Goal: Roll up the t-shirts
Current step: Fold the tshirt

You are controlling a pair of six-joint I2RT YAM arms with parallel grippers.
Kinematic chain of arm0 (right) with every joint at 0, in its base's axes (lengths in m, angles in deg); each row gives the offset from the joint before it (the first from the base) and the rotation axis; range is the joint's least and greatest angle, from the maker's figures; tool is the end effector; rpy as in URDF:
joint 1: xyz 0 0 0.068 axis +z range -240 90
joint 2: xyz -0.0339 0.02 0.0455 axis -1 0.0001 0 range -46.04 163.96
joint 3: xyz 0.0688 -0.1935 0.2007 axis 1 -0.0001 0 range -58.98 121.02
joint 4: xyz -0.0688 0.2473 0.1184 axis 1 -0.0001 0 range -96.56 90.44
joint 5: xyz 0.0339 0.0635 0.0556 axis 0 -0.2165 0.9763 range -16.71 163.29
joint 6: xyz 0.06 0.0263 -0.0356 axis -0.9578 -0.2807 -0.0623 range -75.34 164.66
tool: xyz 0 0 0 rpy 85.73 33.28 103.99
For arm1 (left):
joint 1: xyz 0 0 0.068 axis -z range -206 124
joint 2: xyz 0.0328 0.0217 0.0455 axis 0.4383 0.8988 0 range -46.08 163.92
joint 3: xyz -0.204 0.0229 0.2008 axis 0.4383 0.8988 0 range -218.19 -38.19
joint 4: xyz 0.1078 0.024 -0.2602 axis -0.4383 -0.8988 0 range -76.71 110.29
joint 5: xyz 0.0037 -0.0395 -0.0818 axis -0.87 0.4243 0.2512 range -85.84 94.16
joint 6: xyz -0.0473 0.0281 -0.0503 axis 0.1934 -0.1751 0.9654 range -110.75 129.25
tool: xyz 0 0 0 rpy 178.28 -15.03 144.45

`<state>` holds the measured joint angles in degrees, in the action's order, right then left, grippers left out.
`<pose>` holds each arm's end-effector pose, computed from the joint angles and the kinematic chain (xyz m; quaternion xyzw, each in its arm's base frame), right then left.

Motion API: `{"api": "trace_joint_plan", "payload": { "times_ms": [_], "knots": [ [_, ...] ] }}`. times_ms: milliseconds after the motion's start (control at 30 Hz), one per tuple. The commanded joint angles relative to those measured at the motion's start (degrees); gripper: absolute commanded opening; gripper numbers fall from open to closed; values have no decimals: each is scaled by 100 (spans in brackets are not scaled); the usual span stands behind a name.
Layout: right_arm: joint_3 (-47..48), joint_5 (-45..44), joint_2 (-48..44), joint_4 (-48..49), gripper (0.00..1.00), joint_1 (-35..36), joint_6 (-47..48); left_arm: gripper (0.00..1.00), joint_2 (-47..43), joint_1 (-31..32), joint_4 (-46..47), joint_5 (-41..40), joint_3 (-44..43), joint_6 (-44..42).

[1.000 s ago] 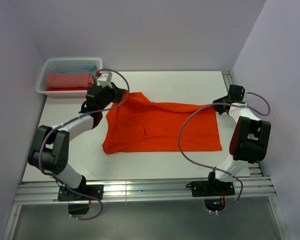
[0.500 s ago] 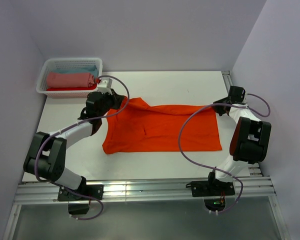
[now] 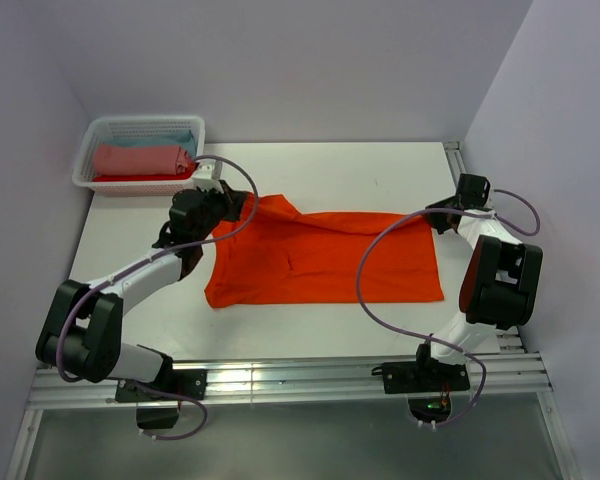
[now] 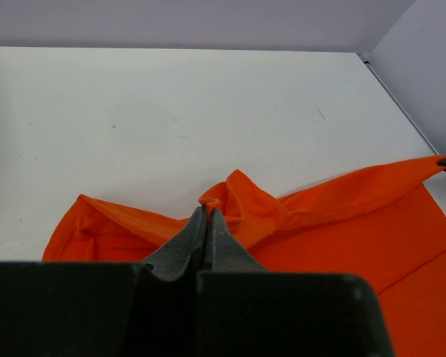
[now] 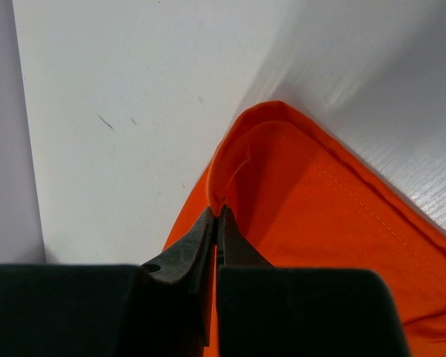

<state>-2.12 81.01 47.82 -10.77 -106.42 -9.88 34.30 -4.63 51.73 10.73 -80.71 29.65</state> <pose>0.3662 -0.0992 0.1772 0.5215 0.7730 0.1757 0.3158 0.3296 -0.1367 0.2564 0.0444 0.7440 -0.2771 0.6064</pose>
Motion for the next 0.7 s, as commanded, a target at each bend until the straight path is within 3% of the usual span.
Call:
{"api": "trace_joint_plan", "payload": {
  "times_ms": [0, 667],
  "knots": [
    [-52, 27, -334, 83, 0, -54, 67, 0, -216, 104, -6, -278, 51, -36],
    [-465, 97, -518, 136, 0, -142, 119, 0, -752, 272, -718, -1008, 359, 289]
  ]
}}
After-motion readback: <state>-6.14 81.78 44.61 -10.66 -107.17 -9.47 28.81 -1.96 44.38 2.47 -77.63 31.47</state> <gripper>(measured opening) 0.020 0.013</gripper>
